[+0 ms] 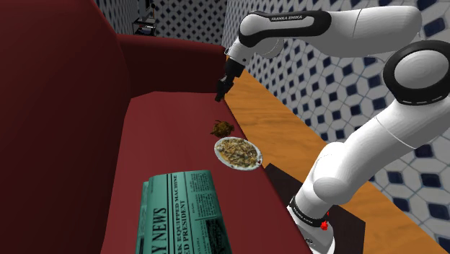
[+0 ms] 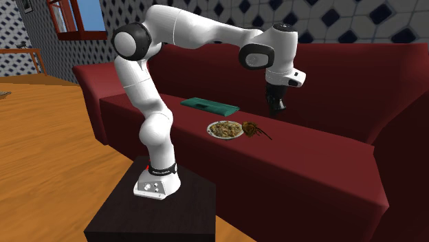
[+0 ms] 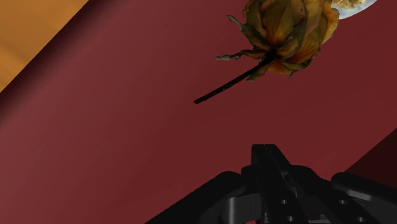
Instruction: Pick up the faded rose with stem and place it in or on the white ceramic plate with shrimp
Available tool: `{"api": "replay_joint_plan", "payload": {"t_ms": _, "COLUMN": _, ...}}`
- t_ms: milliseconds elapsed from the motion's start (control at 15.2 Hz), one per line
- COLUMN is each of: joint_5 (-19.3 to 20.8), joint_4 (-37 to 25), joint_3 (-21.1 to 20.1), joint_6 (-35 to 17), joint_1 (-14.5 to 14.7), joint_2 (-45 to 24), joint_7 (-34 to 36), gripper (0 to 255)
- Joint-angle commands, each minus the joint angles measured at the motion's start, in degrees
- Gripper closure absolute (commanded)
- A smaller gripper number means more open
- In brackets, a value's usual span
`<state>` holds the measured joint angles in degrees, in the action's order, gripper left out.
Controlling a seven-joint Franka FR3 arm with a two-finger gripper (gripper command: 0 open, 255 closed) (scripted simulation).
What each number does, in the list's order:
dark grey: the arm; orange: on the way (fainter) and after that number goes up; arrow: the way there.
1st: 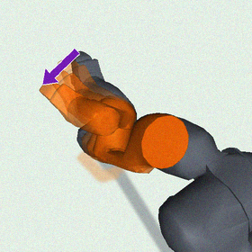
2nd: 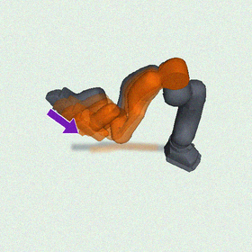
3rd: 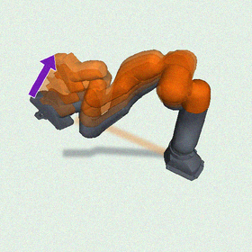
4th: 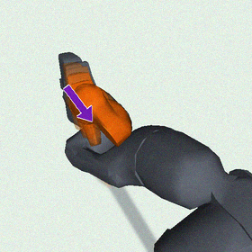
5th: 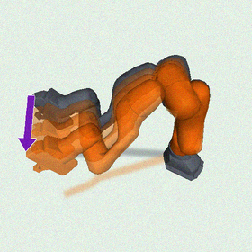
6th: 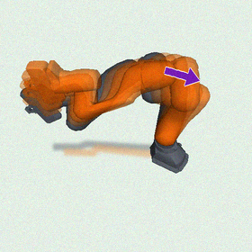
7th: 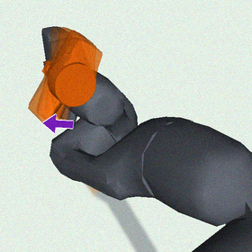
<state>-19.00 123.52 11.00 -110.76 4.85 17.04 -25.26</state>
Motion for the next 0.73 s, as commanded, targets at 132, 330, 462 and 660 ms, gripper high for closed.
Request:
{"api": "replay_joint_plan", "payload": {"t_ms": 132, "joint_5": 0.0, "joint_4": 0.0, "joint_3": 0.0, "joint_6": 0.0, "joint_1": 0.0, "joint_2": 0.0, "joint_7": 0.0, "gripper": 255}}
{"api": "replay_joint_plan", "payload": {"t_ms": 330, "joint_5": 8.9, "joint_4": 5.5, "joint_3": -8.5, "joint_6": -4.5, "joint_1": -3.1, "joint_2": 3.9, "joint_7": 25.7, "gripper": 0}}
{"api": "replay_joint_plan", "payload": {"t_ms": 462, "joint_5": 16.9, "joint_4": 6.7, "joint_3": -17.7, "joint_6": -3.4, "joint_1": -6.7, "joint_2": 3.9, "joint_7": 51.5, "gripper": 0}}
{"api": "replay_joint_plan", "payload": {"t_ms": 660, "joint_5": 20.7, "joint_4": 6.3, "joint_3": -22.4, "joint_6": -1.5, "joint_1": -8.5, "joint_2": 2.1, "joint_7": 65.6, "gripper": 0}}
